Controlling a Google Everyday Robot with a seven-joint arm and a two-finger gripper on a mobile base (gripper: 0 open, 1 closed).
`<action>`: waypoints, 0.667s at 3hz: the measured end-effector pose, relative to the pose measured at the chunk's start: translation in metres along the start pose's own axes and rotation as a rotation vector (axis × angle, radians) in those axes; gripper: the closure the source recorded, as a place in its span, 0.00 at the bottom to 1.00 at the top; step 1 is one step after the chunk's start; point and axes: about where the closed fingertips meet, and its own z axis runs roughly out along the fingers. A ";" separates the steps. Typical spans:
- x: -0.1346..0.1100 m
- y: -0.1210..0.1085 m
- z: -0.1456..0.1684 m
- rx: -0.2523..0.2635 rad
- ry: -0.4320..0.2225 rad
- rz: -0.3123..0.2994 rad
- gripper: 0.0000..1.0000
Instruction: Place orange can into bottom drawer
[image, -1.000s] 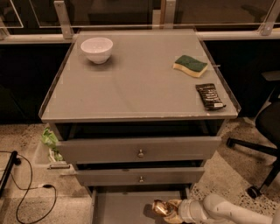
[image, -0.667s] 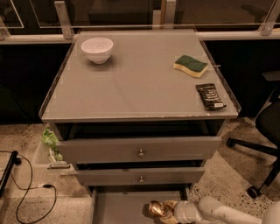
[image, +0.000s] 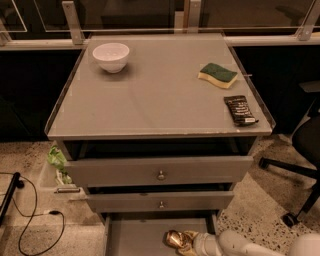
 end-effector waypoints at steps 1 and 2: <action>0.001 0.000 0.001 0.003 0.001 0.001 0.81; 0.001 0.000 0.001 0.003 0.001 0.001 0.58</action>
Offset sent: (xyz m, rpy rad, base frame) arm 0.0001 0.0000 -0.0011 -0.0015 -0.0006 -0.0030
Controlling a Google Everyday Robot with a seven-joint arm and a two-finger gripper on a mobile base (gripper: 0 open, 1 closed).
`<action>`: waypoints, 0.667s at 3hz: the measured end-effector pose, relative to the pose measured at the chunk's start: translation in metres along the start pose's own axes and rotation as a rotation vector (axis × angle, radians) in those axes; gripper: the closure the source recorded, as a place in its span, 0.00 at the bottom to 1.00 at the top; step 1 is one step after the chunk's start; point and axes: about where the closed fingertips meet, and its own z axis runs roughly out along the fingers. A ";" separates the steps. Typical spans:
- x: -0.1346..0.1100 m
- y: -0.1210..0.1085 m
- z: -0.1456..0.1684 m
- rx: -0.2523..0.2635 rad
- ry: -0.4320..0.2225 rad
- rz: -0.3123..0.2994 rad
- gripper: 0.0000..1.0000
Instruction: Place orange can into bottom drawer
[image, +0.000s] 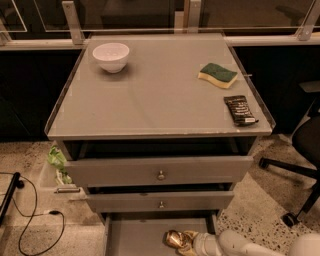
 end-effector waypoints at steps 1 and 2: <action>0.000 0.000 0.000 0.000 0.000 0.000 0.35; 0.000 0.000 0.000 0.000 0.000 0.000 0.11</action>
Offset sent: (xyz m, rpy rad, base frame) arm 0.0000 0.0000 0.0000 0.0000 0.0000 0.0000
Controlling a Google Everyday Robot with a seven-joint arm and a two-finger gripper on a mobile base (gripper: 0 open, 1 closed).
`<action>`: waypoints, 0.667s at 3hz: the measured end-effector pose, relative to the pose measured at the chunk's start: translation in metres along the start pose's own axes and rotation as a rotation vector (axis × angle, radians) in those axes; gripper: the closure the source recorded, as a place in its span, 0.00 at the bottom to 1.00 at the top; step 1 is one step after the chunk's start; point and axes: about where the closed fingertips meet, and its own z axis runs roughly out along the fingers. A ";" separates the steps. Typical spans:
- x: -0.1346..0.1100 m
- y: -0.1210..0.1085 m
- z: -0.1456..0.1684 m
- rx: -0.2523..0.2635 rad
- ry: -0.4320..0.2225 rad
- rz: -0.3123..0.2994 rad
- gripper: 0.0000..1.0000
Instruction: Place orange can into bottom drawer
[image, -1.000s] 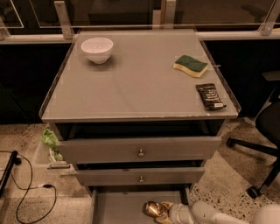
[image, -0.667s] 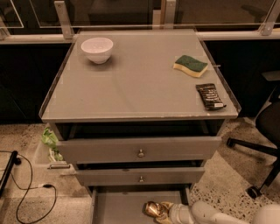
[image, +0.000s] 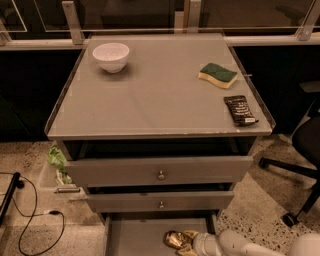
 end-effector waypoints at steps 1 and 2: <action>0.000 0.000 0.000 0.000 0.000 0.000 0.00; 0.000 0.000 0.000 0.000 0.000 0.000 0.00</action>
Offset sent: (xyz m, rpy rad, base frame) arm 0.0000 0.0000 0.0000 0.0000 0.0000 0.0000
